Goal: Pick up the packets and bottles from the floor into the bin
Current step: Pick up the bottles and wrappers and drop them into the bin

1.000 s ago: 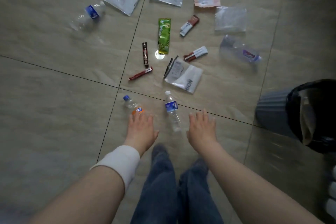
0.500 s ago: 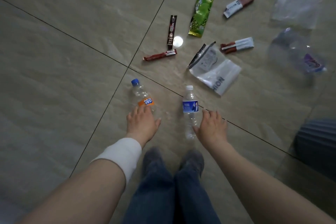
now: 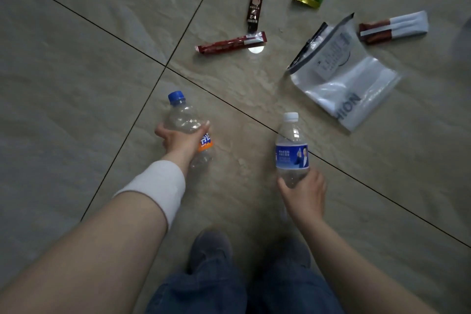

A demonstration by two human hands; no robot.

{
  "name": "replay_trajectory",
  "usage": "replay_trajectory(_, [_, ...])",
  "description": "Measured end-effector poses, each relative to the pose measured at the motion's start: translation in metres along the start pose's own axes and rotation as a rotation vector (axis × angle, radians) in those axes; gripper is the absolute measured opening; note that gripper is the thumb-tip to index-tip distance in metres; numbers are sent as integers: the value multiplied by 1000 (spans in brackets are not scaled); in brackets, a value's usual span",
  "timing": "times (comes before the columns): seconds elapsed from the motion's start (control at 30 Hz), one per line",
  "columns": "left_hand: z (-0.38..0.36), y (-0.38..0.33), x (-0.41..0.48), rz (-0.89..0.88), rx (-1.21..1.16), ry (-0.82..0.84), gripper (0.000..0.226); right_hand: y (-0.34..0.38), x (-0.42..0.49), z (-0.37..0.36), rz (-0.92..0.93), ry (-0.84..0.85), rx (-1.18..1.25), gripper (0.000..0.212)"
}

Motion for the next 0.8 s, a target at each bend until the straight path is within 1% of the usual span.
replay_trajectory(0.03, [-2,1,-2,21,-4,58,110,-4,-2,2,-29,12,23,70])
replay_trajectory(0.07, [-1,0,-9,24,20,96,100,-6,-5,7,-56,18,37,68])
replay_trajectory(0.1, [4,-2,-20,20,71,109,88,-6,-9,18,-81,29,47,66])
replay_trajectory(0.13, [8,-1,-28,16,113,114,81,-6,-14,27,-104,57,55,65])
replay_trajectory(0.23, [27,-19,-71,-53,173,126,85,2,-24,67,-134,127,99,64])
replay_trajectory(0.33, [47,-54,-117,-122,168,163,64,23,-27,119,-90,192,245,56])
replay_trajectory(0.37, [52,-67,-126,-152,153,182,61,33,-28,135,-77,227,304,52])
replay_trajectory(0.4, [56,-81,-136,-183,149,202,61,42,-27,152,-60,255,347,52])
replay_trajectory(0.5, [59,-126,-161,-284,211,255,59,65,-17,196,-2,311,397,65])
replay_trajectory(0.6, [47,-159,-171,-318,297,324,64,74,2,222,1,316,367,78])
replay_trajectory(0.67, [34,-180,-175,-347,369,337,67,78,19,233,13,286,306,73])
replay_trajectory(0.77, [13,-201,-168,-373,464,351,58,88,53,237,100,303,134,76])
replay_trajectory(0.8, [5,-206,-165,-388,499,356,63,91,66,235,139,309,57,76])
Point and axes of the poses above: each hand's wrist, its own x-axis towards the middle knuckle, its own z-axis out of the back of the hand, y = z × x, the point moved 7 cm from there along x, towards the middle knuckle, and after that the axes turned 11 degrees about z, right-handed, at the moved point
